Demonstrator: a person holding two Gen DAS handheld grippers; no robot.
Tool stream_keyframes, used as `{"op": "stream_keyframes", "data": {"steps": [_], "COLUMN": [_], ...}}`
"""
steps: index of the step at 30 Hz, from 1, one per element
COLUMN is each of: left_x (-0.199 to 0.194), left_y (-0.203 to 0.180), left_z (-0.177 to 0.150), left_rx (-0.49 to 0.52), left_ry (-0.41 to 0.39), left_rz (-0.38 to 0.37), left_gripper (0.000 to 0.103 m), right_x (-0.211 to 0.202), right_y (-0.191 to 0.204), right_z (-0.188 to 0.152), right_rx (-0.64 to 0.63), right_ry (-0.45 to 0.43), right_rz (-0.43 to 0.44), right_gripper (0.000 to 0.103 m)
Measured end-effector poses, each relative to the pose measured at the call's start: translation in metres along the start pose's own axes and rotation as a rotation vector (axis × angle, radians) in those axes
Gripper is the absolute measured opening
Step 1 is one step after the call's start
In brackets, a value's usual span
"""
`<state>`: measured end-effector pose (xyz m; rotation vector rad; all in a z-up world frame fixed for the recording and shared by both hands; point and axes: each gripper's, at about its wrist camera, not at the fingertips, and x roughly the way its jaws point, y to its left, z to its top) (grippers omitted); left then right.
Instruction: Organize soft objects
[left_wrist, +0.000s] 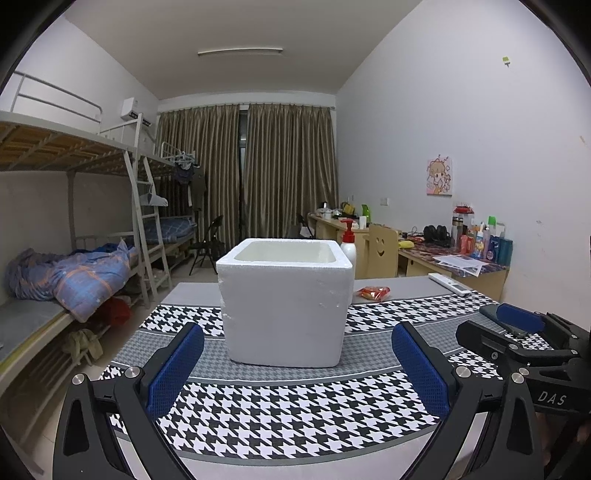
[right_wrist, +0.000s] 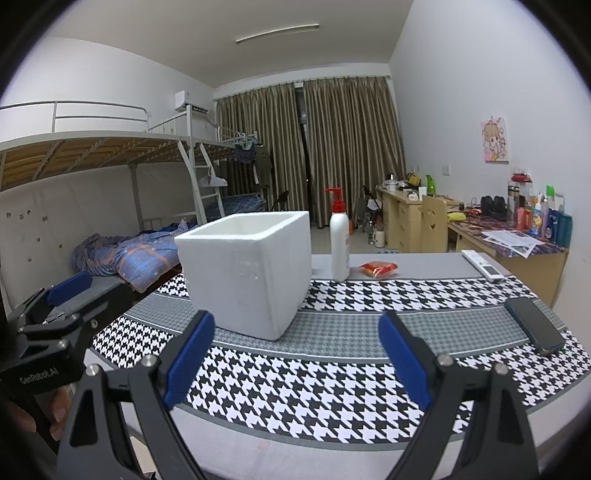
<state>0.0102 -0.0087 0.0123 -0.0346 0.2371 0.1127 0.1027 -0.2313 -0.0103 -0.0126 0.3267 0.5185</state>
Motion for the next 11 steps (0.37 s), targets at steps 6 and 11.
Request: {"op": "stream_keyframes", "data": {"steps": [6,11], "left_x": [0.0019,0.0016], "left_y": [-0.0002,-0.0006], "left_z": [-0.0012,-0.0007], "left_rx": [-0.002,-0.002], "left_ry": [0.007,0.005], "left_rz": [-0.004,0.000], "left_gripper": [0.102,0.102], "right_x": [0.0024,0.0023], "right_y": [-0.0014,-0.0013], "right_z": [-0.0001,-0.0011], "right_rx": [0.007,0.004], "right_ry": [0.005,0.005], "right_rz": [-0.004,-0.003], "right_gripper": [0.093,0.093]}}
